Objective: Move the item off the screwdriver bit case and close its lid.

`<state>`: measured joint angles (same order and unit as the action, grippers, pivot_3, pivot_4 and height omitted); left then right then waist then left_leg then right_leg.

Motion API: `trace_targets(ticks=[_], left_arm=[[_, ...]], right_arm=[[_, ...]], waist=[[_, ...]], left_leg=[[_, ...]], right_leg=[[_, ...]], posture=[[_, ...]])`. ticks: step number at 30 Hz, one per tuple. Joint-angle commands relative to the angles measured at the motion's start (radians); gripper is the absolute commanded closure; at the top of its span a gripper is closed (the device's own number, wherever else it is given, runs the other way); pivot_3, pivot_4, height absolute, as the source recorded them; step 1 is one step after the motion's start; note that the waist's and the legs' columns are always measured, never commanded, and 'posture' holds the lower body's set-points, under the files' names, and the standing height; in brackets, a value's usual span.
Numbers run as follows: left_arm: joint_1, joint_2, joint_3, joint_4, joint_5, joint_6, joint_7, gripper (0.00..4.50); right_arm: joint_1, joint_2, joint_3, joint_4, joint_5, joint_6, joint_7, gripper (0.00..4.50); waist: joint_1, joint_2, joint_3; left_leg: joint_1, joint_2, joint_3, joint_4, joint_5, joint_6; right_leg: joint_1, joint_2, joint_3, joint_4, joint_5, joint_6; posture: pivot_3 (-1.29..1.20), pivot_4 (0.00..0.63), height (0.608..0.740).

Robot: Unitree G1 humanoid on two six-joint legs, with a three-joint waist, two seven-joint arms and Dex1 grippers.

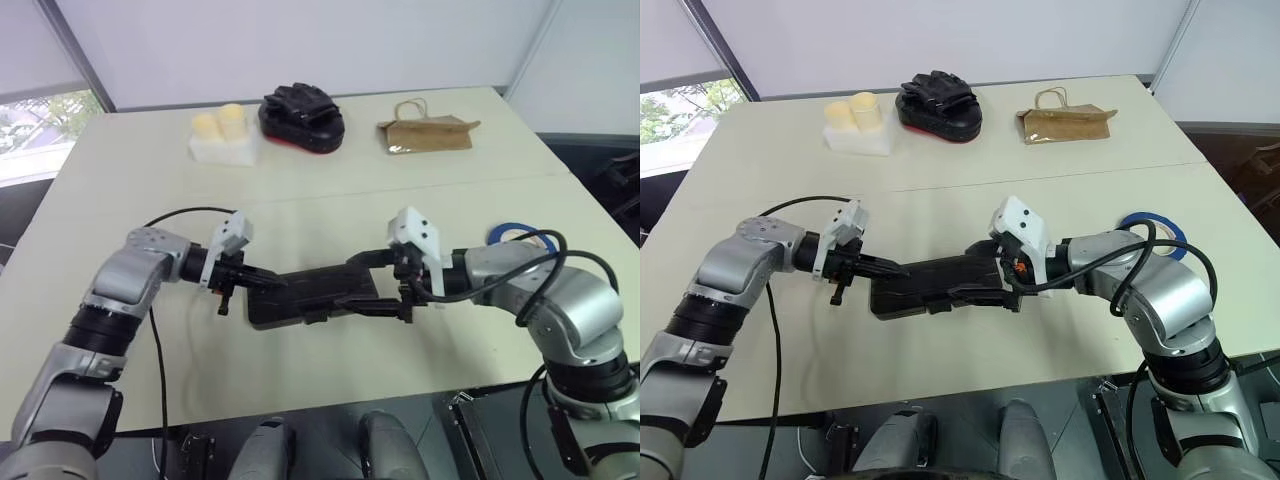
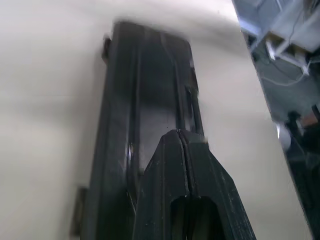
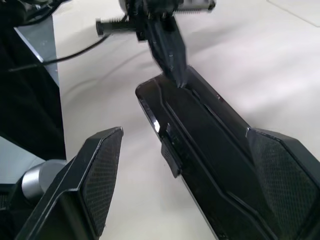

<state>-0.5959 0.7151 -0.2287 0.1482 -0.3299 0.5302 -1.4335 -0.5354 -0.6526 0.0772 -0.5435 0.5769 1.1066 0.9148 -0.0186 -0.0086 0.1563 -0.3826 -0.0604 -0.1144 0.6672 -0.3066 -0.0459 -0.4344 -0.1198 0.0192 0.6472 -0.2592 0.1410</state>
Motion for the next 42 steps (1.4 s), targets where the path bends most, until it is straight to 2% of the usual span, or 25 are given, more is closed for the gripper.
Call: trace_targets(ticks=[1, 5, 13, 16, 19, 25, 29, 36, 42], left_arm=[[0.032, -0.004, -0.060, 0.036, 0.102, -0.116, 0.035, 4.50], [0.061, -0.013, -0.116, 0.118, 0.210, -0.255, 0.081, 4.50], [0.031, -0.042, -0.090, 0.133, 0.176, -0.251, 0.078, 4.50], [0.025, -0.049, -0.088, 0.142, 0.174, -0.249, 0.078, 4.50], [0.022, -0.053, -0.083, 0.142, 0.166, -0.248, 0.073, 4.50], [-0.073, -0.103, -0.007, 0.159, 0.091, -0.133, 0.093, 4.50], [-0.130, -0.130, 0.011, 0.201, 0.083, -0.108, 0.098, 4.50], [-0.186, -0.179, -0.005, 0.303, 0.121, -0.164, 0.118, 4.50], [-0.245, -0.231, 0.002, 0.409, 0.148, -0.223, 0.145, 4.50]], right_arm=[[-0.010, -0.020, 0.008, -0.016, 0.018, -0.020, -0.011, 0.43], [-0.019, -0.037, 0.013, -0.012, 0.015, -0.023, -0.024, 0.43], [-0.015, -0.044, -0.068, -0.048, 0.171, 0.078, -0.029, 0.43], [0.008, -0.035, -0.056, -0.052, 0.203, 0.098, -0.051, 0.43], [0.036, -0.029, -0.020, -0.054, 0.201, 0.087, -0.075, 1.28], [0.068, 0.001, 0.063, -0.042, 0.172, 0.061, -0.127, 4.49], [0.092, 0.019, 0.137, -0.044, 0.138, 0.040, -0.160, 4.49], [0.131, 0.042, 0.221, -0.019, 0.075, -0.002, -0.200, 4.49], [0.135, 0.103, 0.278, 0.039, -0.024, -0.051, -0.279, 4.49]], waist=[[0.003, 0.000, 0.000], [0.009, 0.000, -0.001], [0.008, 0.001, -0.002], [0.007, 0.001, -0.002], [0.007, 0.000, -0.002], [0.008, 0.000, -0.002], [0.003, -0.001, -0.001], [0.004, -0.001, -0.001], [0.004, -0.002, 0.000]], left_leg=[[0.000, 0.000, 0.000, 0.000, 0.000, 0.000], [0.006, 0.000, 0.000, 0.000, -0.002, 0.003], [0.010, 0.000, 0.000, 0.000, -0.004, 0.007], [0.010, 0.000, 0.000, 0.000, -0.004, 0.007], [0.010, 0.000, 0.000, 0.000, -0.004, 0.007], [0.009, 0.000, 0.000, 0.000, -0.004, 0.007], [0.008, 0.000, 0.000, 0.000, -0.004, 0.008], [0.008, 0.000, -0.001, 0.000, -0.004, 0.006], [0.007, 0.000, 0.000, 0.000, -0.004, 0.008]], right_leg=[[0.000, 0.000, 0.000, 0.000, 0.000, 0.000], [0.008, 0.000, 0.000, -0.002, 0.000, 0.000], [0.011, 0.000, 0.000, -0.002, 0.000, 0.000], [0.011, 0.000, 0.000, -0.002, 0.000, 0.000], [0.011, 0.000, 0.000, -0.002, 0.000, 0.000], [0.011, 0.000, -0.001, -0.002, 0.000, 0.000], [0.010, 0.000, -0.001, -0.002, 0.000, 0.000], [0.008, 0.000, -0.001, -0.002, 0.000, 0.000], [0.008, 0.000, -0.001, -0.002, 0.000, 0.000]], posture=[[0.00, 0.150, 0.740], [0.00, 0.150, 0.740], [0.00, 0.150, 0.740], [0.00, 0.150, 0.740], [0.00, 0.150, 0.740], [0.00, 0.150, 0.740], [0.00, 0.150, 0.740], [0.00, 0.150, 0.740], [0.00, 0.150, 0.740]])
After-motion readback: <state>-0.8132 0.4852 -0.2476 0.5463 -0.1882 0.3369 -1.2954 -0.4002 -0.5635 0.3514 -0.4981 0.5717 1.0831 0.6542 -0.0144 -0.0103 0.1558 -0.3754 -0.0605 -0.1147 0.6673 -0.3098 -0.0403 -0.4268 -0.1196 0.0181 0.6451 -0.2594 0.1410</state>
